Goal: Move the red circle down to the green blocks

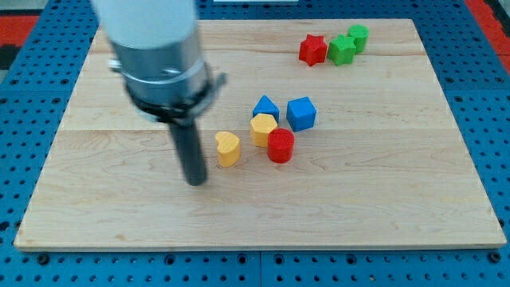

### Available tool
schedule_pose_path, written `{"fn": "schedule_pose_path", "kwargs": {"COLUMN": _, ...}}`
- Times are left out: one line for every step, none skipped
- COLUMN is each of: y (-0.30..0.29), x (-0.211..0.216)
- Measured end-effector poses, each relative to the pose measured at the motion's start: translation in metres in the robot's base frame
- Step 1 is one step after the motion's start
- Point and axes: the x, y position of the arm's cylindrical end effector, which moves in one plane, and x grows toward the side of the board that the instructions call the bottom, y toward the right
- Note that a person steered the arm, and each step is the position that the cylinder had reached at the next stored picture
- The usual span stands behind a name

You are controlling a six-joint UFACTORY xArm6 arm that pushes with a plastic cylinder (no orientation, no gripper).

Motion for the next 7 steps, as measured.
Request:
{"fn": "schedule_pose_path", "kwargs": {"y": 0.062, "x": -0.028}}
{"fn": "schedule_pose_path", "kwargs": {"y": 0.083, "x": -0.048}}
{"fn": "schedule_pose_path", "kwargs": {"y": 0.102, "x": -0.077}}
{"fn": "schedule_pose_path", "kwargs": {"y": 0.148, "x": -0.073}}
{"fn": "schedule_pose_path", "kwargs": {"y": 0.161, "x": -0.057}}
{"fn": "schedule_pose_path", "kwargs": {"y": 0.214, "x": -0.057}}
{"fn": "schedule_pose_path", "kwargs": {"y": 0.260, "x": -0.058}}
